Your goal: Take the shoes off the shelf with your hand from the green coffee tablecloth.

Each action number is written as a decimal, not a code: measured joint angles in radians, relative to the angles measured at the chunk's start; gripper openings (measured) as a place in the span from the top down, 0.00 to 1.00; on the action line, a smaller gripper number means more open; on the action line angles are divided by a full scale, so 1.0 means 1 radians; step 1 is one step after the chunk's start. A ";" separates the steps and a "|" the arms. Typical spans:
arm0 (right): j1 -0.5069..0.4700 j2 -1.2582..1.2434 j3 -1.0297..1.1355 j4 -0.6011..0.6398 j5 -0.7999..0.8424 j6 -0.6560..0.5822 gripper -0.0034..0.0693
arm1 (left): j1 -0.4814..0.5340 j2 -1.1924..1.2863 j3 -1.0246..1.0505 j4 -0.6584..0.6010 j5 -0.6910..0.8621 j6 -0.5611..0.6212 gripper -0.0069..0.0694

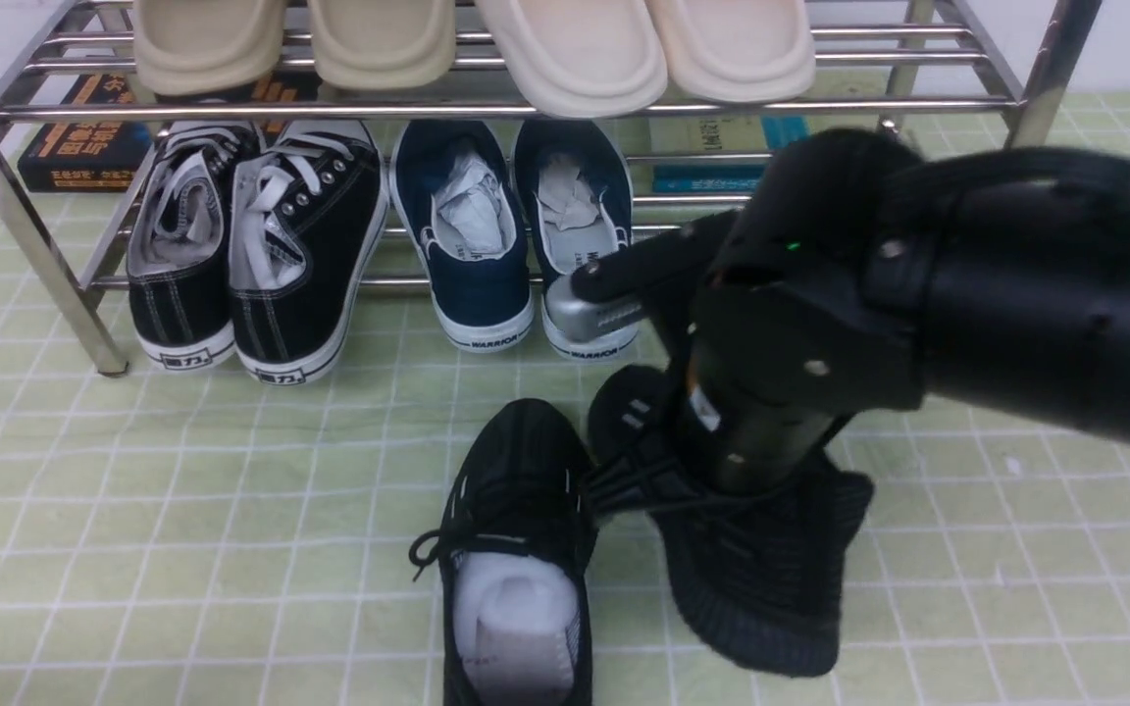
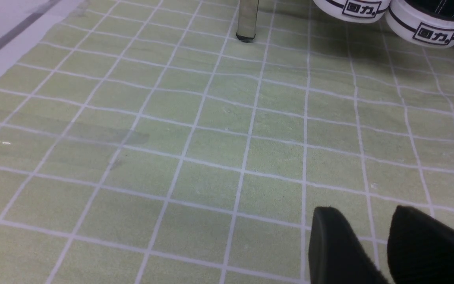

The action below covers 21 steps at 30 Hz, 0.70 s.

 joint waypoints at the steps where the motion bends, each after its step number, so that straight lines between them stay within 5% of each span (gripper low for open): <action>1: 0.000 0.012 0.000 0.018 -0.005 0.001 0.94 | 0.000 0.000 0.000 0.000 0.000 0.000 0.59; 9: 0.001 0.035 -0.001 0.061 -0.007 0.001 0.93 | 0.000 0.000 0.000 0.000 0.000 0.000 0.59; 21: 0.001 0.006 -0.045 -0.045 0.094 0.008 0.92 | 0.000 0.000 0.000 0.000 0.000 0.000 0.59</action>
